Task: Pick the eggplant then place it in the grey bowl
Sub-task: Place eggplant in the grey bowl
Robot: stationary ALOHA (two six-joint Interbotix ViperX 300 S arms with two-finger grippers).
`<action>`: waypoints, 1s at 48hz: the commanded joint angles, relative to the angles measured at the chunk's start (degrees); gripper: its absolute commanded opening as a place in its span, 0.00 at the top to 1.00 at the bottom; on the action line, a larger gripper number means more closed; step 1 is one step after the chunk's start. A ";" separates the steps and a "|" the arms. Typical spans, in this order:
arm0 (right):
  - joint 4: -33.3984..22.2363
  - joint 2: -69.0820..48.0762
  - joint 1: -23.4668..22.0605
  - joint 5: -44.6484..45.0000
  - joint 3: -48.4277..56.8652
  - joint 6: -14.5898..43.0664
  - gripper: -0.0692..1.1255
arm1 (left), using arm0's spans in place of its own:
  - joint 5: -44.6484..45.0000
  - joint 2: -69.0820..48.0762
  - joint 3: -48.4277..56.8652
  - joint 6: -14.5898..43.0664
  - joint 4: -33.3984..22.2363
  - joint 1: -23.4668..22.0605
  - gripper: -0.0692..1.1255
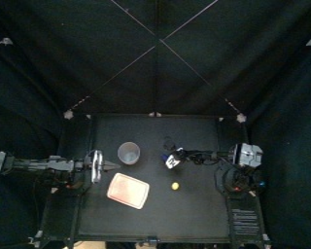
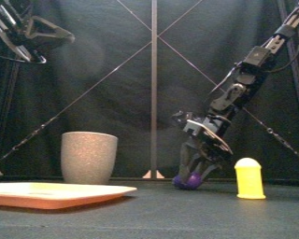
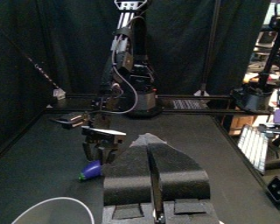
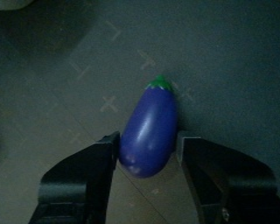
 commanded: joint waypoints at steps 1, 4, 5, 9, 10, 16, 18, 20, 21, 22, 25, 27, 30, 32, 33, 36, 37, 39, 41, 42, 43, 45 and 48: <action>0.00 -0.88 -0.26 -0.09 -1.05 0.00 0.42 | -0.18 0.18 -0.70 0.09 0.09 -0.09 0.97; 0.00 -1.32 -0.26 -0.09 -1.14 0.00 0.48 | -0.18 0.18 -0.70 0.09 0.09 -0.18 0.97; 0.00 -1.58 -0.26 -0.09 -1.14 0.00 0.50 | -0.26 0.18 -0.70 0.09 0.09 -0.09 0.97; 0.00 -3.34 -0.26 -0.09 -1.58 -0.18 0.51 | -0.18 0.18 -0.62 0.09 0.09 -0.09 0.97; -0.09 -3.96 -0.18 -0.09 -1.85 -0.18 0.51 | -0.26 0.18 -0.62 0.09 0.09 -0.18 0.97; -1.05 -8.17 0.44 -0.09 -5.01 -0.26 0.51 | -0.18 0.18 -0.62 0.09 0.09 -0.18 0.97; -1.85 -9.23 0.88 -0.09 -6.59 -0.26 0.51 | -0.18 0.18 -0.62 0.09 0.09 -0.18 0.97; -2.81 -10.20 2.02 -0.09 -8.96 -0.18 0.51 | -0.18 0.18 -0.62 0.09 0.09 -0.09 0.97; -3.25 -10.37 2.46 -0.09 -9.93 -0.26 0.51 | -0.18 0.18 -0.62 0.09 0.09 -0.18 0.97; -3.69 -10.46 2.99 -0.09 -10.99 -0.26 0.51 | -0.26 0.18 -0.62 0.09 0.09 -0.09 0.97; -5.19 -10.28 4.31 -0.09 -14.33 -0.26 0.51 | -0.18 0.18 -0.62 0.09 0.09 -0.18 0.97; -6.15 -9.23 5.01 -0.09 -16.70 -0.26 0.51 | -0.18 0.18 -0.62 0.09 0.09 -0.09 0.97; -7.65 -7.56 5.80 -0.09 -20.21 -0.18 0.50 | -0.18 0.18 -0.62 0.09 0.09 -0.18 0.97; -8.61 -5.80 6.42 -0.09 -22.94 -0.18 0.50 | -0.18 0.18 -0.62 0.09 0.09 -0.09 0.97; -8.96 -5.10 6.50 -0.09 -23.99 -0.26 0.50 | -0.18 0.18 -0.62 0.09 0.09 -0.18 0.97; -9.93 -2.72 7.03 -0.09 -27.07 -0.44 0.50 | -0.18 0.18 -0.62 0.09 0.09 -0.09 0.97; -10.37 -1.93 7.12 -0.09 -27.95 -0.44 0.50 | -0.18 0.18 -0.53 0.09 0.09 -0.18 0.97; -11.25 -0.18 7.47 -0.09 -29.71 -0.53 0.50 | -0.18 0.18 -0.53 0.09 0.09 -0.18 0.97; -12.13 1.49 7.65 -0.09 -31.46 -0.44 0.48 | -0.18 0.18 -0.53 0.09 0.09 -0.18 0.97; -12.57 2.29 7.73 -0.09 -32.34 -0.35 0.48 | -0.18 0.18 -0.62 0.09 0.09 -0.09 0.97; -13.10 3.08 7.82 -0.09 -33.05 -0.35 0.47 | -0.26 0.18 -0.53 0.09 0.09 -0.09 0.97; -13.62 4.48 7.91 -0.09 -34.45 -0.18 0.44 | -0.18 0.18 -0.53 0.09 0.18 -0.09 0.97; -14.15 6.42 7.82 0.00 -36.12 -0.09 0.39 | -0.18 0.18 -0.53 0.09 0.09 -0.18 0.97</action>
